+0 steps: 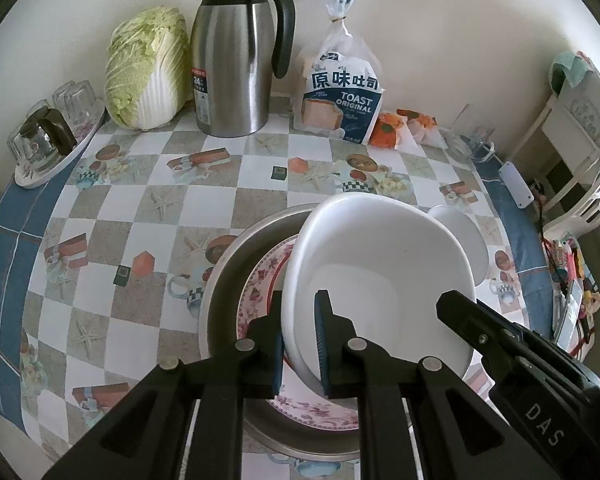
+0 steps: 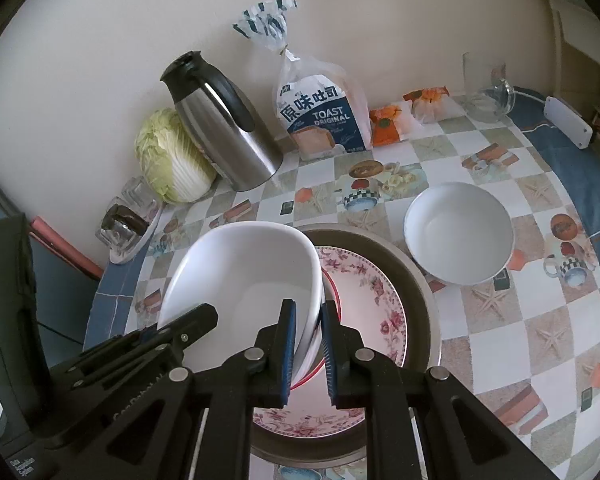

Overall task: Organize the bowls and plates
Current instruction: 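Lower the white square bowl into the red-rimmed bowl with both tools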

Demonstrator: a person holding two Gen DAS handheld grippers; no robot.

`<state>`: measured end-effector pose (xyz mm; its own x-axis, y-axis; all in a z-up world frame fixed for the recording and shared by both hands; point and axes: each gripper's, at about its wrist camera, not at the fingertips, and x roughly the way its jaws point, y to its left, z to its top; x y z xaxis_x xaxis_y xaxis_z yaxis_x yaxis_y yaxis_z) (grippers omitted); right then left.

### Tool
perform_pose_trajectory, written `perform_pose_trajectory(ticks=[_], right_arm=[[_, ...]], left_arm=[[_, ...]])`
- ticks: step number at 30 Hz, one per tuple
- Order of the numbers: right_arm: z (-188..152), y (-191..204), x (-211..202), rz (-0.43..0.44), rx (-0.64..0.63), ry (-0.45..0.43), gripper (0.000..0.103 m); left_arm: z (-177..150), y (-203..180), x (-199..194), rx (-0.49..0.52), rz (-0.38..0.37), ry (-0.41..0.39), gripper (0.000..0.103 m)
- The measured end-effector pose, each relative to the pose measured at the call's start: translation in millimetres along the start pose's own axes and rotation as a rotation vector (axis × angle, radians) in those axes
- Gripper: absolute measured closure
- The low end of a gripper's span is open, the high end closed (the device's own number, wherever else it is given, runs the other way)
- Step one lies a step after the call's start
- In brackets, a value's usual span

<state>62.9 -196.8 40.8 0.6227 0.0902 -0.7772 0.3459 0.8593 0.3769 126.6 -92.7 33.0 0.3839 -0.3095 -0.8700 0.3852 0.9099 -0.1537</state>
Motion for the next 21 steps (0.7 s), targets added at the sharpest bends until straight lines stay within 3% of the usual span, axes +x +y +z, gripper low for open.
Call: perform_pose_trajectory(ticks=[21], right_arm=[[-1.0,-5.2,15.6,-0.009,0.021,0.042,0.087]], left_arm=[[-2.2,1.2,14.9,0.004,0.021,0.035,0.09]])
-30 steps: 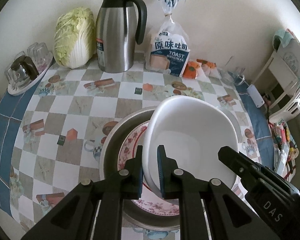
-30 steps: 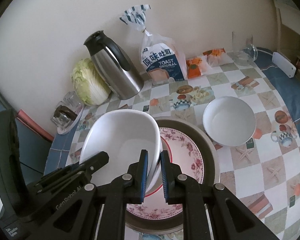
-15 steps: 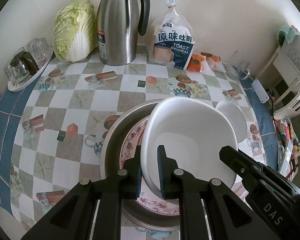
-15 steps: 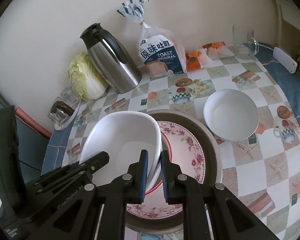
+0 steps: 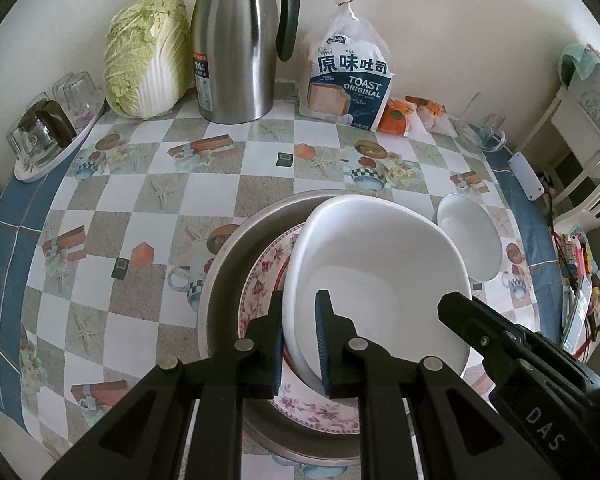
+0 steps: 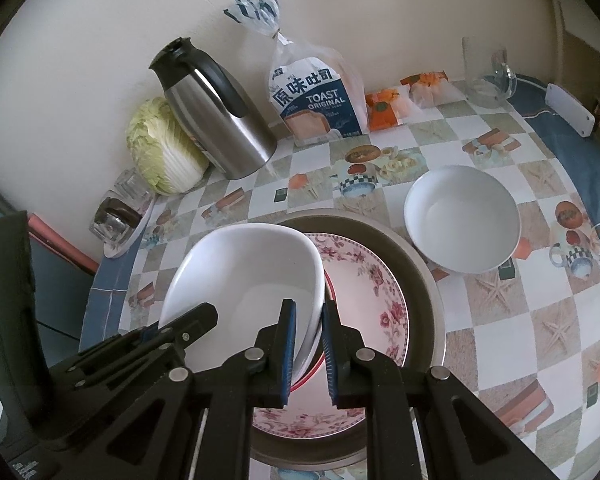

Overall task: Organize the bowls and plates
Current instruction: 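Lower the white square bowl into the red-rimmed bowl with both tools, then open both tools to release the square bowl and pull back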

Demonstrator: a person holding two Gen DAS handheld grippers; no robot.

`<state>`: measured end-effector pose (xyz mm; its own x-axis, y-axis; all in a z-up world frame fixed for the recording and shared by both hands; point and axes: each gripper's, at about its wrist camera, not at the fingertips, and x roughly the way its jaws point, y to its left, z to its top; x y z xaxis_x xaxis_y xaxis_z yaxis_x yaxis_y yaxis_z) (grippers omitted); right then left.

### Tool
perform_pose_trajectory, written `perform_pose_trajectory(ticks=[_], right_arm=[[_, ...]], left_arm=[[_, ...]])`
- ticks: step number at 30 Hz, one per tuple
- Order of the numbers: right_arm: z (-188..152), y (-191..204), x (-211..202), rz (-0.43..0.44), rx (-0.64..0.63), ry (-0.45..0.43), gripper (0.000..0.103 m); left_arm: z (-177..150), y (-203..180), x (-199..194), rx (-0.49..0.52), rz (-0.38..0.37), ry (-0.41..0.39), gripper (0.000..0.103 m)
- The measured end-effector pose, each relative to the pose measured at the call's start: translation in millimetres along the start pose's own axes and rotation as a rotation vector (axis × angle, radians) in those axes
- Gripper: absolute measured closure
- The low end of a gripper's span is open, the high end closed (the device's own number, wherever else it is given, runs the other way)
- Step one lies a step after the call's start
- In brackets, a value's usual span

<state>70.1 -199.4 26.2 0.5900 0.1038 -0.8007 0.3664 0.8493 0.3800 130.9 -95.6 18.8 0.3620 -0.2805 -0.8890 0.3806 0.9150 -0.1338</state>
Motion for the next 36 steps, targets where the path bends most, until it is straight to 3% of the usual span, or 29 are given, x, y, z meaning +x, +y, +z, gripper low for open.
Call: perform_pose_trajectory(ticks=[19,25,27,28,29,30,31,33,35,36], right_arm=[[-1.0,-1.3,0.9,0.01,0.009,-0.006,0.087],[3.0,-0.2,-8.9,0.014,0.005,-0.038,0.087],[5.2,-1.4,-13.5,0.009,0.008,-0.052,0.087],[6.5,-2.6,-15.6,0.01,0.01,-0.057,0.087],[7.8,-4.4,-17.4,0.007,0.015,-0.063,0.079],[9.2,-6.8,-19.2,0.006,0.023,-0.068,0.072],[10.1,-8.8,-20.2,0.003,0.027,-0.071,0.058],[12.2,-15.1,-22.8,-0.008,0.042,-0.081,0.053],[14.7,-24.7,-25.2,-0.009,0.069,-0.088,0.044],[15.8,-29.6,-26.3,-0.012,0.083,-0.092,0.041]], left_arm=[[2.9,2.1,-7.5,0.005,0.009,-0.033,0.09],[4.6,2.3,-19.7,0.002,0.004,-0.067,0.085],[5.8,2.9,-23.7,-0.004,-0.002,-0.08,0.07],[6.3,3.3,-25.4,-0.009,-0.002,-0.085,0.055],[7.0,4.2,-27.3,-0.014,0.001,-0.093,0.046],[7.5,5.0,-29.7,-0.017,0.006,-0.103,0.045],[8.1,6.1,-31.2,-0.02,0.014,-0.111,0.044],[9.0,9.6,-32.8,-0.036,0.022,-0.12,0.039],[9.4,13.3,-33.2,-0.053,0.024,-0.125,0.023],[9.6,15.0,-33.0,-0.06,0.031,-0.129,0.02]])
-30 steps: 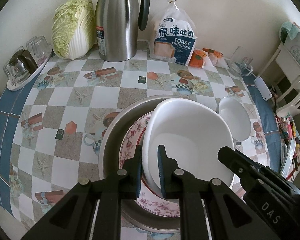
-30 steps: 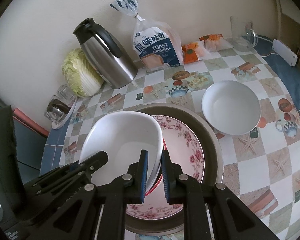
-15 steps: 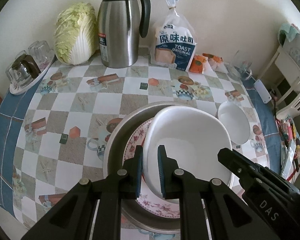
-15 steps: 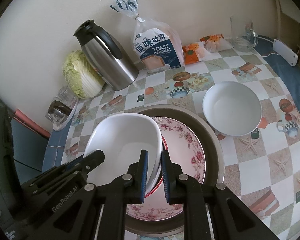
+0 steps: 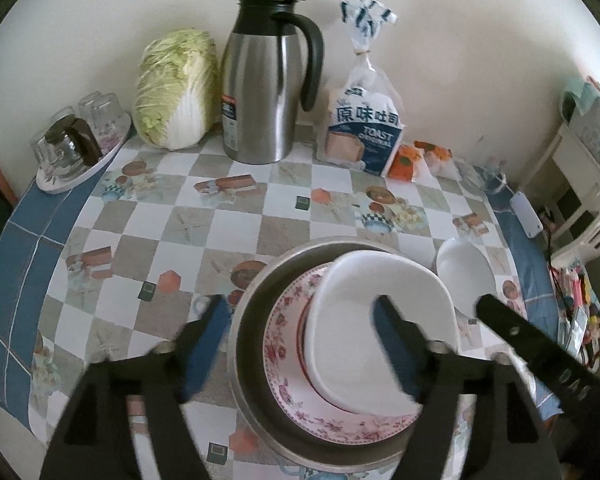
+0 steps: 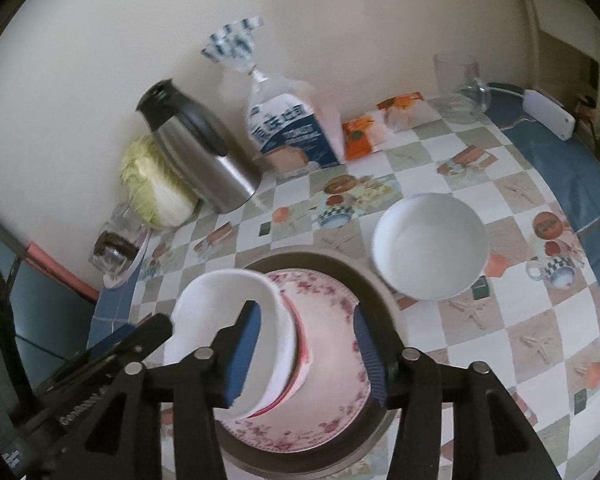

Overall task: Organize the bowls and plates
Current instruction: 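Open both tools to release the square bowl and pull back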

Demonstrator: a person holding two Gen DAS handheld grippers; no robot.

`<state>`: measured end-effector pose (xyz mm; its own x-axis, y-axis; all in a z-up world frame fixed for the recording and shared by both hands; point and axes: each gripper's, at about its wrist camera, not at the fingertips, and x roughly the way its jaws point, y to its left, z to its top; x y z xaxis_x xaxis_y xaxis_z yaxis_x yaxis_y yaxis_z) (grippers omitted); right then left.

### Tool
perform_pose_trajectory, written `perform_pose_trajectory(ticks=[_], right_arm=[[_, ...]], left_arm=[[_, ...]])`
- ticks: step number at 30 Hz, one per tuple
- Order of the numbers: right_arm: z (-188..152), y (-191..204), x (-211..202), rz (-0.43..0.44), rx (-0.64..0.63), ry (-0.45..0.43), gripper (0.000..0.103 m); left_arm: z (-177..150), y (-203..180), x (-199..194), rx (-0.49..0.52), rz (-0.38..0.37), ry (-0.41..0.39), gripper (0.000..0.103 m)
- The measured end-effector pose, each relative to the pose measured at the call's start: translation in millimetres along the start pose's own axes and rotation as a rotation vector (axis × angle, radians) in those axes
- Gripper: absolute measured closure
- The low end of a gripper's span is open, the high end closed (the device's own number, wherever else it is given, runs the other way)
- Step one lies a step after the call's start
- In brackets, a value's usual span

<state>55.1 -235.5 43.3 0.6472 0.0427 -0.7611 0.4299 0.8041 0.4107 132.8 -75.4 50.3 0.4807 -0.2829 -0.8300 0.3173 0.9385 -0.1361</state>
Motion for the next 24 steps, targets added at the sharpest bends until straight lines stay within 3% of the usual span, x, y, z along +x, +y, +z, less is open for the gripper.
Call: perform_pose_trajectory(ticks=[5,12,24], right_arm=[[7.8,-25.7,-6.9,-0.041,0.051,-0.029,0.027],[12.5,-50.4,-13.7,-0.062,0.095,-0.056,0.002],[15.2,-58.4,-21.0,-0.06,0.092,-0.074,0.0]], left_arm=[[-0.5,8.0,2.6,-0.04,0.025,-0.005,0.01],[-0.1,20.1,1.5,-0.115,0.054,-0.031,0.009],[-2.5,24.2,-7.6,-0.186,0.095,-0.078,0.008]])
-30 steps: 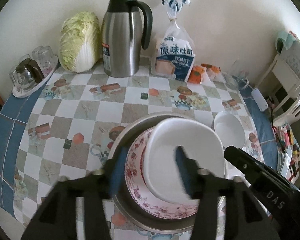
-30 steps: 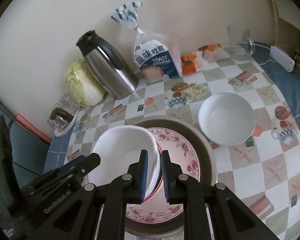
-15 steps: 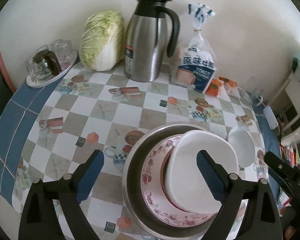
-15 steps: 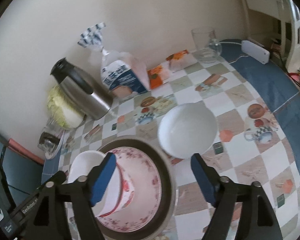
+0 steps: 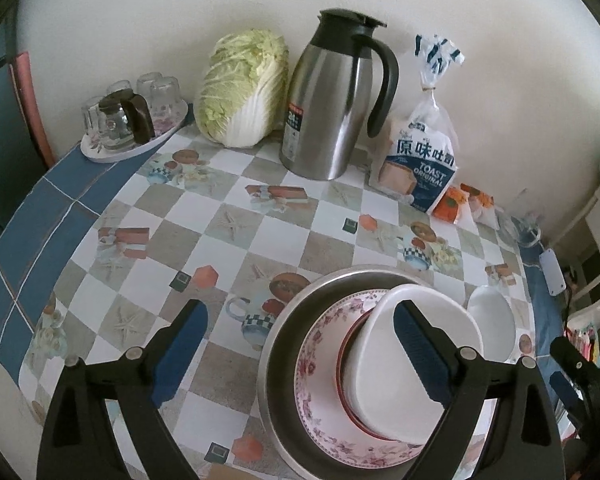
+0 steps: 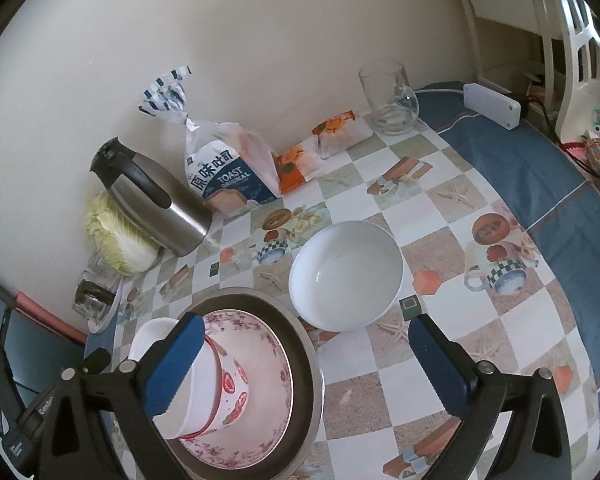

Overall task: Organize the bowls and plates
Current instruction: 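Open both tools to release the square bowl and pull back, then move both tools toward the large round white bowl on the table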

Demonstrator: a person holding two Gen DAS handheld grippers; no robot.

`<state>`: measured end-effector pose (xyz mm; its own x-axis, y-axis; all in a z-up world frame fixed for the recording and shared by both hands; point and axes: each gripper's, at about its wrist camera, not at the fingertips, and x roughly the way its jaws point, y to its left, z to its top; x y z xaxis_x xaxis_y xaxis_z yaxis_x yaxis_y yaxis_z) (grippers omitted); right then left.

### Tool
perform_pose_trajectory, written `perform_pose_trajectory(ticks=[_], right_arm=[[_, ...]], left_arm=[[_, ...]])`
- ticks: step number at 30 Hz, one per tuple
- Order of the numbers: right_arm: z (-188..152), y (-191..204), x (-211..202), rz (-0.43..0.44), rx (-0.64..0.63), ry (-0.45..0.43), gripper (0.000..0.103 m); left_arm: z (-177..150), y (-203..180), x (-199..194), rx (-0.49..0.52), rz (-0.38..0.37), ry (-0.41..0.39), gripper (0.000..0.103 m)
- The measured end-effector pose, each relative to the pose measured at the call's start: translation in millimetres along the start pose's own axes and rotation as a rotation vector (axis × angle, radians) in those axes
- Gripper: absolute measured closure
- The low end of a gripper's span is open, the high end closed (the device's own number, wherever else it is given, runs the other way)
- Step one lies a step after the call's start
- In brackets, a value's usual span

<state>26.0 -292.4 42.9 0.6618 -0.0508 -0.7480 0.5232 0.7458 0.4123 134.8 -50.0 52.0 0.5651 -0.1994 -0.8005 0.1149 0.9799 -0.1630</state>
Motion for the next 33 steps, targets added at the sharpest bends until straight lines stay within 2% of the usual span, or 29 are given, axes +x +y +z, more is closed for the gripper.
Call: perform_pose_trajectory(ticks=[5,9,13,20,28,33], right_arm=[[3.4,-9.5,-5.9,0.002,0.001,-0.011,0.0],[10.4,-29.5,-13.2,0.001,0.045,-0.029,0.0],[19.1,-50.2,-17.0,-0.04,0.08,-0.044,0.0],[26.2,-70.4,-4.5,-0.118,0.086,-0.014,0.0],[23.1,-73.2,21.5,-0.121,0.066,0.035,0.0],[16.3,-78.8,45.7,-0.127,0.065,0.088,0.0]], left_arm=[[0.8,-10.8,-12.6,0.013,-0.036,-0.039,0.008],[-0.6,-33.2,-19.1,0.083,-0.071,-0.05,0.008],[-1.9,-56.7,-24.2,0.141,-0.094,-0.064,0.008],[-2.3,-101.9,-20.2,0.243,-0.118,-0.037,0.008],[0.7,-165.3,-10.4,0.373,-0.161,0.005,0.008],[-7.0,-181.7,2.8,0.368,-0.194,0.043,0.008]])
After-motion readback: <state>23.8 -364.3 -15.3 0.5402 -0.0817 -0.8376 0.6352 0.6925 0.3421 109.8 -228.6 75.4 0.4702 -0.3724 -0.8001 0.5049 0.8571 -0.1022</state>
